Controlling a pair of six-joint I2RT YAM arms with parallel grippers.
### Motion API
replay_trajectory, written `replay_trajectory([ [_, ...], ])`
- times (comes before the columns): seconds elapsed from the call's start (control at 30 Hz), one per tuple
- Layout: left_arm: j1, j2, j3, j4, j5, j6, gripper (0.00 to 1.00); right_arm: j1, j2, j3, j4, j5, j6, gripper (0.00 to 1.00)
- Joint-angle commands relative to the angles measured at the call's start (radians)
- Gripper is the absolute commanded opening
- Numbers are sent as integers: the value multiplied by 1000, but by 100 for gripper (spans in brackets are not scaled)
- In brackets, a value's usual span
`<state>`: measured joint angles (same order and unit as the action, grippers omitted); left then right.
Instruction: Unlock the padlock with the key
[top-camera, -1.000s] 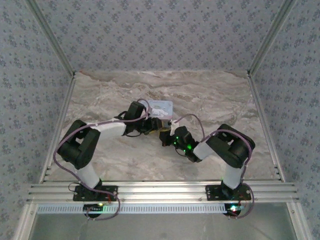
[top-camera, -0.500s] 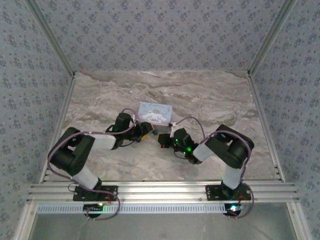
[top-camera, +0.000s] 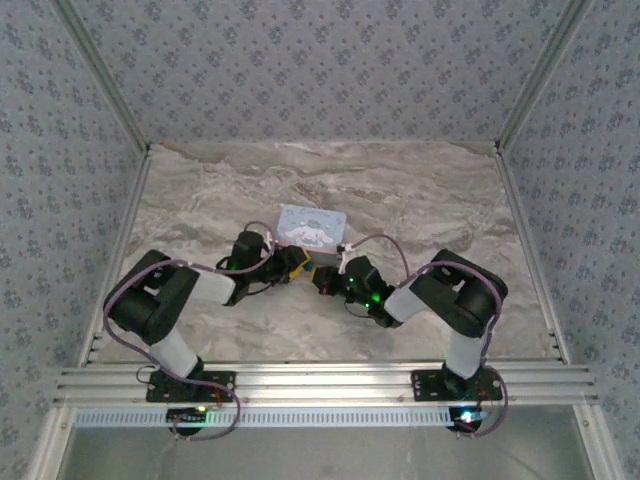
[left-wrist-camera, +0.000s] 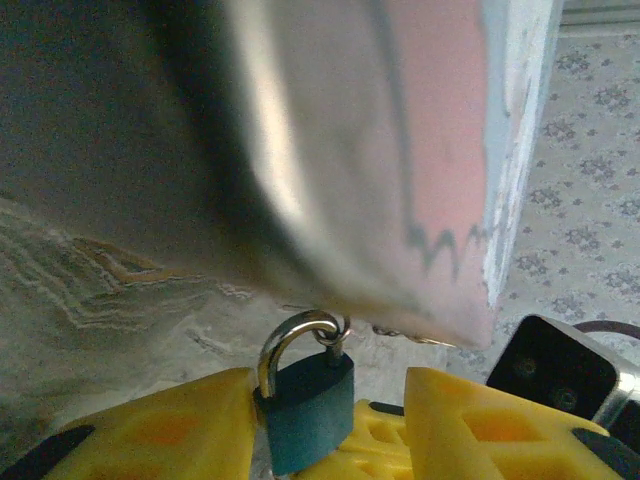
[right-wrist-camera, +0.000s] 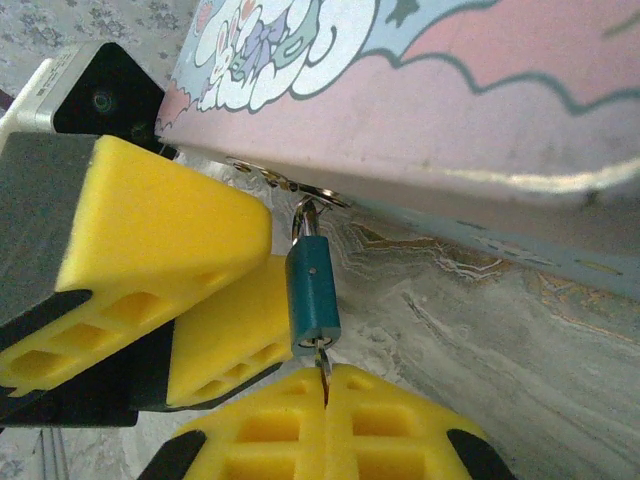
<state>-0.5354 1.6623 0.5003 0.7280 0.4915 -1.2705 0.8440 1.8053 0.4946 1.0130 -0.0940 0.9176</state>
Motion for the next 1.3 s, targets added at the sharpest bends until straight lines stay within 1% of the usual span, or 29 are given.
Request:
replay_trajectory([
  [0.0, -19, 25, 10, 45, 10, -13, 41, 5, 3, 31, 31, -15, 48, 0],
  [0.03, -21, 27, 13, 47, 9, -15, 40, 5, 4, 30, 32, -15, 58, 0],
  [0.13, -26, 30, 20, 47, 10, -18, 32, 2, 3, 32, 37, -19, 73, 0],
  [0.3, -29, 29, 27, 45, 10, -16, 13, -4, -8, 24, 46, -35, 71, 0],
  [0.4, -31, 23, 33, 42, 8, -15, 4, -7, -50, 13, -11, -28, 29, 14],
  [0.43, -31, 21, 37, 39, 7, -16, 3, -8, -69, 7, -38, -22, 12, 18],
  [0.5, -31, 13, 43, 28, 7, -22, 2, -14, -122, -7, -115, -8, -39, 29],
  [0.63, -31, -8, 56, -11, -1, -47, 1, -30, -244, -37, -283, 27, -160, 44],
  [0.77, -31, -27, 75, -69, -1, -74, 0, -29, -396, -5, -556, 105, -475, 58],
  [0.83, -31, -34, 82, -87, 3, -82, 0, -24, -448, 19, -631, 134, -645, 65],
  [0.87, -31, -36, 87, -94, 5, -85, 0, -18, -470, 42, -681, 150, -736, 67],
  [0.93, -31, -39, 90, -96, 5, -91, 0, -3, -497, 70, -733, 188, -901, 68],
  [1.0, -31, -38, 92, -98, 6, -103, 0, 13, -515, 45, -699, 225, -1055, 68],
  [1.1, -31, -32, 93, -91, 14, -114, 0, 25, -510, -26, -568, 243, -1237, 68],
  [1.2, -32, -35, 93, -93, 13, -118, 0, 45, -471, -72, -467, 246, -1391, 69],
  [1.27, -32, -33, 94, -93, 14, -119, 0, 71, -427, -73, -427, 274, -1455, 69],
])
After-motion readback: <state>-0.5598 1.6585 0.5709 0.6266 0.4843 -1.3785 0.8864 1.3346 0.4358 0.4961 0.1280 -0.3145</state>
